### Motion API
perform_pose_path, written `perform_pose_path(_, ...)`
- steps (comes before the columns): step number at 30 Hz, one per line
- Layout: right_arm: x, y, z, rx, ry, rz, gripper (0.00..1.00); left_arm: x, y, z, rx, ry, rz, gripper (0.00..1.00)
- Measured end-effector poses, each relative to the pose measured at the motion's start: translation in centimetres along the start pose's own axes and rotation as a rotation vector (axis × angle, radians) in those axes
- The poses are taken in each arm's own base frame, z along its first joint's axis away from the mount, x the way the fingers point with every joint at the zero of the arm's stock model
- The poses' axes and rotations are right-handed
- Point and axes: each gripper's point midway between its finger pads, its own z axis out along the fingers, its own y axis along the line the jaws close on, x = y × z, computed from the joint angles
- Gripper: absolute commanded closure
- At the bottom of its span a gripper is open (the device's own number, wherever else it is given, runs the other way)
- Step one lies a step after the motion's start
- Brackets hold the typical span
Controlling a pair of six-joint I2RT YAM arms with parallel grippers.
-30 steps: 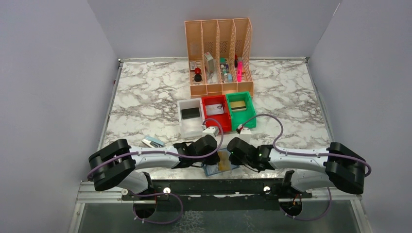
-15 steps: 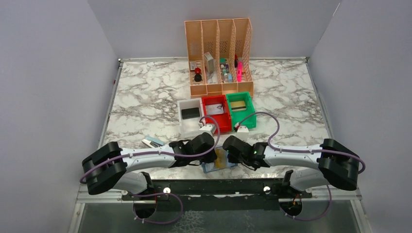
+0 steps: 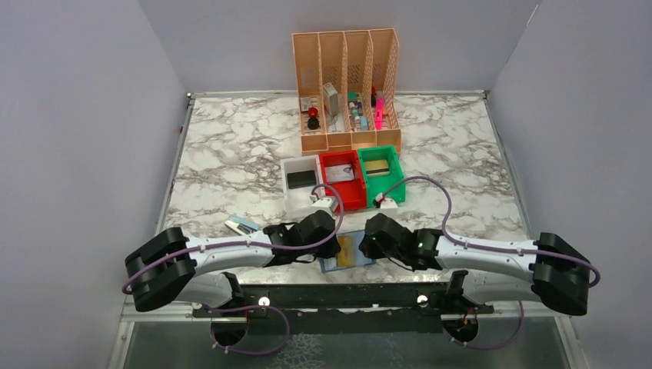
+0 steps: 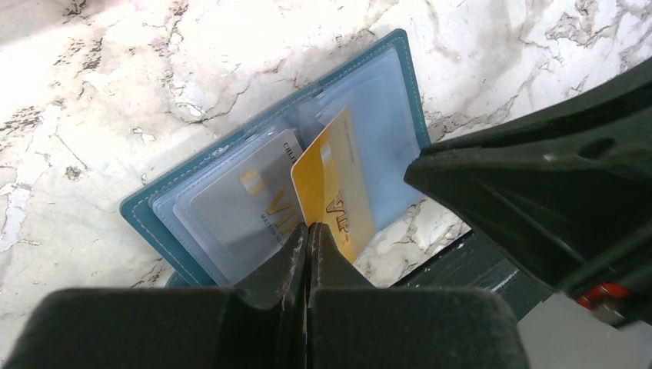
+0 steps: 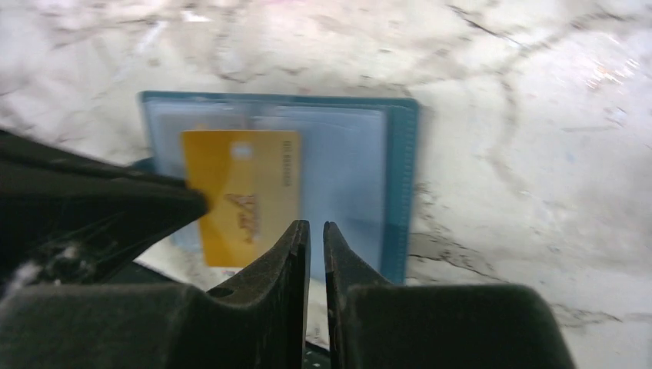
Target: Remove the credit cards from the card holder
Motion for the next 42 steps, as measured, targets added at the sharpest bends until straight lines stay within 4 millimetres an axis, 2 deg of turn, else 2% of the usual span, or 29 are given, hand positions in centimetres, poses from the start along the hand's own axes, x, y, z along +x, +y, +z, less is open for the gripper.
perform_pose_path(3,-0.8,2.2,-0.7,-0.109,-0.013,-0.01,0.73,-0.1,0.0,-0.2,0.006,-0.006,-0.002,1.0)
perform_pose_path(7,-0.7,4.5,-0.5,-0.207,0.0,-0.022,0.73,-0.2,-0.1,-0.4,0.013,-0.012,-0.003,1.0)
perform_pose_path(11,0.7,3.8,1.3,-0.16,0.044,-0.024,0.74,-0.1,0.0,-0.3,0.014,-0.014,-0.006,1.0)
perform_pose_path(13,1.6,2.9,2.0,-0.125,0.066,-0.017,0.73,0.1,0.3,-0.2,0.013,-0.014,-0.01,0.96)
perform_pose_path(20,1.6,3.2,2.4,-0.151,0.039,0.054,0.73,0.5,0.8,0.0,0.017,-0.02,-0.036,0.76)
perform_pose_path(24,1.7,3.1,2.4,-0.183,0.014,0.107,0.73,0.6,0.3,0.2,0.051,-0.021,-0.059,0.75)
perform_pose_path(30,1.6,3.1,2.4,-0.198,0.003,0.149,0.73,1.2,-0.1,0.5,0.101,-0.017,-0.091,0.77)
perform_pose_path(36,1.6,3.0,2.2,-0.202,0.0,0.16,0.74,1.5,-0.1,0.9,0.102,-0.002,-0.092,0.99)
perform_pose_path(42,1.3,2.0,2.1,-0.148,-0.013,0.164,0.75,0.0,-0.6,-0.2,0.09,-0.035,-0.086,1.0)
